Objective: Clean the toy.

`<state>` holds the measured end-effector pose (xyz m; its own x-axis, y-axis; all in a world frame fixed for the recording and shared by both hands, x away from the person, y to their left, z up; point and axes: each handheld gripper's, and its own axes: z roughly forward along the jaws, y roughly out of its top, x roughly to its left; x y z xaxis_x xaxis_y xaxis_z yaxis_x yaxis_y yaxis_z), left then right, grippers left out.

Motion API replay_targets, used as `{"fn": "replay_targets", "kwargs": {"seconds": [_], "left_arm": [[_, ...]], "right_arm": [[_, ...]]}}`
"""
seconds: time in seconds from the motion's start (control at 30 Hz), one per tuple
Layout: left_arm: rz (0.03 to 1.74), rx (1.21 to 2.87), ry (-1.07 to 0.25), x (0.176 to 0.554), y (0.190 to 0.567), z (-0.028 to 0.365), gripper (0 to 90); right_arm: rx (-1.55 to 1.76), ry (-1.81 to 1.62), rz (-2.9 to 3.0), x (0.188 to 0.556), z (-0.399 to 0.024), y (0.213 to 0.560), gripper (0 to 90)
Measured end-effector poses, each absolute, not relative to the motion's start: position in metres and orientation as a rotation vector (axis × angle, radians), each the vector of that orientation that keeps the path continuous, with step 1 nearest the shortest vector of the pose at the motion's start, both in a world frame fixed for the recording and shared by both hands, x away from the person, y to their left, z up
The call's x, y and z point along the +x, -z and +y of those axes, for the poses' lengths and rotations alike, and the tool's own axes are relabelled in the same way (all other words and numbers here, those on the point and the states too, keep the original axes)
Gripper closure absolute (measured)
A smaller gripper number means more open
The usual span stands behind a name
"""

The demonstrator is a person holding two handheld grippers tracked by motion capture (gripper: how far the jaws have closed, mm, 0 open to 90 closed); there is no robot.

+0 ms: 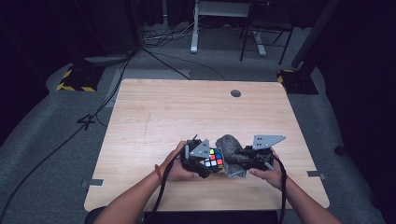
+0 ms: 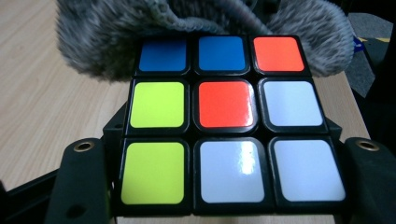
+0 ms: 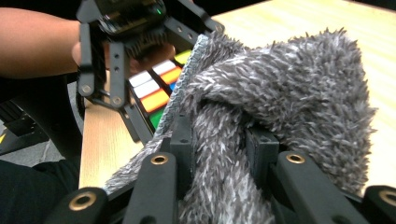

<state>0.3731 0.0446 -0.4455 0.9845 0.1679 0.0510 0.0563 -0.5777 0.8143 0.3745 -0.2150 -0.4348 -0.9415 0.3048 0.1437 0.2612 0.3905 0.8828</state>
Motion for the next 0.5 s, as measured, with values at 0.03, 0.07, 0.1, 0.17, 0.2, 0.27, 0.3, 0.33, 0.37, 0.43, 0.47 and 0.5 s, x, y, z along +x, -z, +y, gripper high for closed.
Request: {"fn": "replay_targets", "kwargs": {"seconds": [0.03,0.07,0.1,0.17,0.2,0.27,0.3,0.33,0.37,0.43,0.47,0.5], "left_arm": [[0.160,2.170,-0.159,0.373,0.444,0.046,33.6],[0.159,2.165,-0.164,0.373,0.443,0.046,33.6],[0.162,2.159,-0.167,0.373,0.443,0.048,33.6],[0.155,2.135,-0.157,0.373,0.441,0.050,33.6],[0.156,2.126,-0.167,0.373,0.440,0.050,33.6],[0.154,2.121,-0.159,0.373,0.440,0.050,33.6],[0.157,2.135,-0.164,0.374,0.440,0.050,33.6],[0.153,2.143,-0.169,0.374,0.441,0.050,33.5],[0.156,2.146,-0.167,0.374,0.442,0.050,33.6],[0.161,2.151,-0.161,0.375,0.444,0.049,33.6],[0.157,2.154,-0.157,0.375,0.444,0.048,33.6],[0.156,2.152,-0.153,0.375,0.445,0.047,33.5]], "right_arm": [[0.537,-1.613,2.597,0.375,-0.215,0.436,70.0],[0.544,-1.604,2.611,0.376,-0.215,0.440,70.0],[0.555,-1.596,2.623,0.377,-0.216,0.443,70.0],[0.553,-1.573,2.648,0.378,-0.216,0.445,70.0],[0.556,-1.578,2.655,0.378,-0.216,0.445,70.0],[0.567,-1.576,2.671,0.379,-0.216,0.446,70.0],[0.558,-1.587,2.663,0.379,-0.216,0.446,70.0],[0.539,-1.619,2.654,0.377,-0.216,0.445,70.0],[0.522,-1.631,2.650,0.375,-0.216,0.443,70.0],[0.483,-1.674,2.613,0.372,-0.216,0.436,70.0],[0.478,-1.693,2.594,0.371,-0.216,0.433,70.0],[0.466,-1.707,2.575,0.370,-0.217,0.431,70.0]]}}
